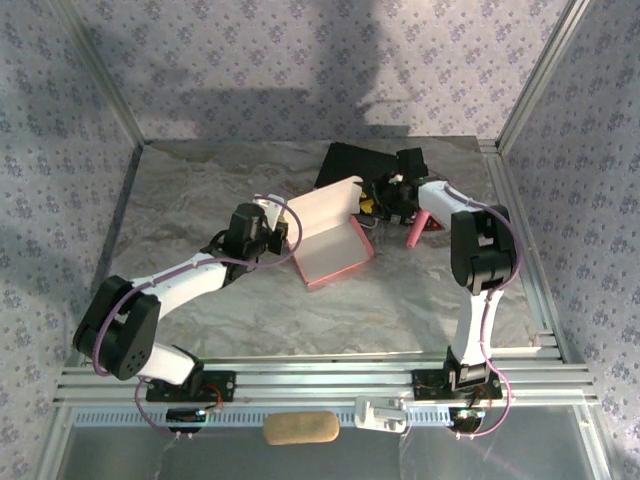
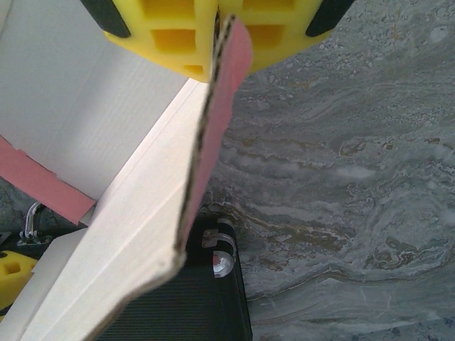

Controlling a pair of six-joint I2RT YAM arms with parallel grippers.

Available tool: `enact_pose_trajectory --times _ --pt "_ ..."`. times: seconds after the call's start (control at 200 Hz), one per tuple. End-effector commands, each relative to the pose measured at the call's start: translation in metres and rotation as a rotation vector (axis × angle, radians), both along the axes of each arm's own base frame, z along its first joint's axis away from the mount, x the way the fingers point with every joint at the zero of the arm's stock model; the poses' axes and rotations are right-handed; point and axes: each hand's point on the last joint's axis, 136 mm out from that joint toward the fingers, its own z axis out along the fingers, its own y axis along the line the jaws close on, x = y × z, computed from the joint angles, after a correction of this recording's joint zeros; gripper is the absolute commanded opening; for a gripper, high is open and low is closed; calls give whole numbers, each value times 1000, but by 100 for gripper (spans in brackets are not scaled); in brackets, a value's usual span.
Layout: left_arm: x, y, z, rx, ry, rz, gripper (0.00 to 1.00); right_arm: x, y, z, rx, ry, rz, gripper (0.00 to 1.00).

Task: Fold the paper box

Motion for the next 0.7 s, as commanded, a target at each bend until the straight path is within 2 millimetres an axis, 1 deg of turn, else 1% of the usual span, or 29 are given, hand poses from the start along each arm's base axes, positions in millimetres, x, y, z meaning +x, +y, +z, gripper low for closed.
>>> enact_pose_trajectory --times 0.0,0.135,0.27,0.365,0.695 --pt "8 -7 12 -27 -26 -10 2 5 9 11 62 -3 1 33" --pt "8 -7 12 -30 -26 -11 2 -1 12 12 71 -2 -1 33" --pt "8 -7 13 -28 -28 -10 2 -4 13 10 78 2 2 30" --pt "7 -7 13 -30 -27 -10 2 -7 16 8 109 10 3 34" --pt "8 -8 13 -39 -24 -11 2 -18 23 15 145 28 -15 40"
